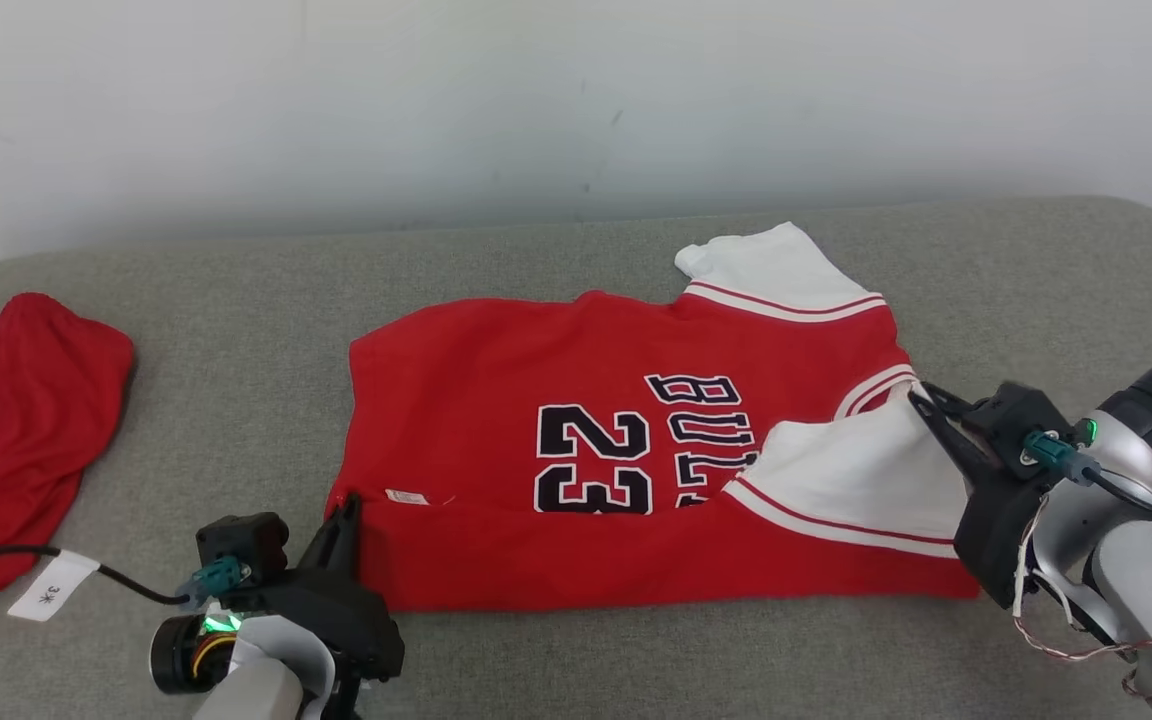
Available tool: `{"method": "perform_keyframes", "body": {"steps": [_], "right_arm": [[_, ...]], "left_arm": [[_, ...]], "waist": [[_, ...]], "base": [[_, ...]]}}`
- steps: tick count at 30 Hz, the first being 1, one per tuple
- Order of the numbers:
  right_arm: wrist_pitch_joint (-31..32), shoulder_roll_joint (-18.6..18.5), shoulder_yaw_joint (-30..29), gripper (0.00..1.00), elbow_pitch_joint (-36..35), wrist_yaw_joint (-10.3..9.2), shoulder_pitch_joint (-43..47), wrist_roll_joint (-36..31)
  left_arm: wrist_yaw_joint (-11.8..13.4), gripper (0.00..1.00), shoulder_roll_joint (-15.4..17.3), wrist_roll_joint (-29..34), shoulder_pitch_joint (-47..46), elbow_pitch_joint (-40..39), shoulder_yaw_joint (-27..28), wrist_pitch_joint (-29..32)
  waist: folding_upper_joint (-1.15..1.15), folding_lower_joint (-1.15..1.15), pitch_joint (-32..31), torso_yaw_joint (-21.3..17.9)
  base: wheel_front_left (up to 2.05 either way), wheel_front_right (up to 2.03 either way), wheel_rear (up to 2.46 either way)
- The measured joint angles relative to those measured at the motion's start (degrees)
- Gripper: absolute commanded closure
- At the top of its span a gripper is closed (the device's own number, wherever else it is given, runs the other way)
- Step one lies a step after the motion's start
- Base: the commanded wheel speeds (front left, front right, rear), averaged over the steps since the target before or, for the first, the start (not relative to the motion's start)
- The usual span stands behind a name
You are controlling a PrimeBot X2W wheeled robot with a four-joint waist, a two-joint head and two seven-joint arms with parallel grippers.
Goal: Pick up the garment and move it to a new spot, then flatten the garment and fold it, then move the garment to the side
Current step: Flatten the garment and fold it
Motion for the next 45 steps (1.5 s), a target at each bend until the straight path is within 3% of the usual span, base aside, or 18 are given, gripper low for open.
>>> {"method": "perform_keyframes", "body": {"steps": [2, 3, 4, 5, 7, 8, 9, 10, 15, 20, 28, 36, 45], "right_arm": [[-0.6, 0.1, 1.9, 1.00, 2.0, 0.00, -1.1, 0.7], [-1.2, 0.3, 2.6, 1.00, 3.1, 0.00, -1.9, 1.0], [-1.8, 0.4, 3.1, 1.00, 4.1, 0.00, -2.9, 1.0], [-2.6, 0.5, 3.6, 1.00, 5.0, 0.00, -3.9, 1.2], [-3.8, 1.1, 4.3, 1.00, 7.2, 0.00, -5.5, 1.7], [-4.5, 1.5, 4.6, 0.87, 8.4, 0.00, -6.1, 2.0], [-5.1, 1.9, 5.0, 0.20, 9.5, 0.00, -6.6, 2.4], [-5.6, 2.4, 5.2, 0.00, 10.6, 0.00, -7.0, 3.0], [-7.9, 4.5, 5.2, 0.00, 15.7, 0.00, -7.9, 5.0], [-8.7, 5.9, 0.6, 0.00, 18.2, 0.00, -7.4, 8.0], [0.1, 7.4, -9.6, 0.00, 15.8, 0.00, 2.8, 10.8], [7.1, 11.5, -19.4, 0.00, 9.8, 0.00, 14.1, 6.5], [11.9, 17.8, -27.3, 0.00, 6.9, 0.00, 18.2, -0.6]], "left_arm": [[-0.2, 0.56, 0.0, 0.2, -0.9, 0.7, 0.0, -0.5], [-0.4, 0.10, 0.0, 0.4, -1.3, 1.1, 0.0, -0.6], [-0.3, 0.10, -0.1, 0.5, -1.5, 1.4, -0.1, -1.0], [-0.3, 0.00, -0.1, 0.8, -1.8, 1.8, -0.1, -1.1], [-0.3, 0.00, -0.2, 1.0, -2.5, 2.5, -0.1, -1.4], [-0.4, 0.00, -0.3, 1.2, -2.7, 2.7, -0.1, -1.5], [-0.4, 0.00, -0.4, 1.4, -2.9, 3.1, -0.2, -1.7], [-0.5, 0.00, -0.6, 1.4, -3.1, 3.4, -0.2, -1.8], [-0.9, 0.00, -0.9, 1.7, -3.2, 4.2, -0.2, -2.4], [-0.8, 0.00, -0.6, 1.9, -1.5, 4.4, 0.4, -2.6], [-0.6, 0.00, -0.3, 1.9, 2.6, 5.1, -0.2, -2.8], [1.1, 0.00, -0.1, 2.0, 2.5, 7.9, -0.7, -0.4], [1.4, 0.00, -0.6, 2.1, 0.0, 10.3, -1.6, 0.8]], "waist": [[0.00, 0.00, 0.4, 0.1], [0.00, 0.00, 0.6, 0.1], [0.00, 0.00, 0.8, 0.2], [0.00, 0.00, 1.0, 0.2], [0.00, 0.00, 1.4, 0.4], [0.00, 0.00, 1.5, 0.5], [0.00, 0.00, 1.6, 0.6], [0.00, 0.00, 1.7, 0.8], [0.00, 0.00, 1.5, 1.7], [0.00, -0.01, 0.4, 2.1], [0.00, -0.01, -2.6, 2.5], [0.00, -0.02, -3.5, 0.8], [0.00, -0.02, -1.8, 0.5]], "base": [[0.00, 0.00, 0.00], [0.00, 0.00, 0.00], [0.00, 0.00, 0.00], [0.00, 0.00, 0.00], [0.00, 0.00, 0.00], [0.00, 0.00, 0.00], [0.00, 0.00, 0.00], [0.00, 0.00, 0.00], [0.00, 0.00, 0.00], [0.00, 0.00, 0.00], [0.00, 0.00, 0.00], [0.00, 0.00, 0.00], [0.00, 0.00, 0.00]]}}
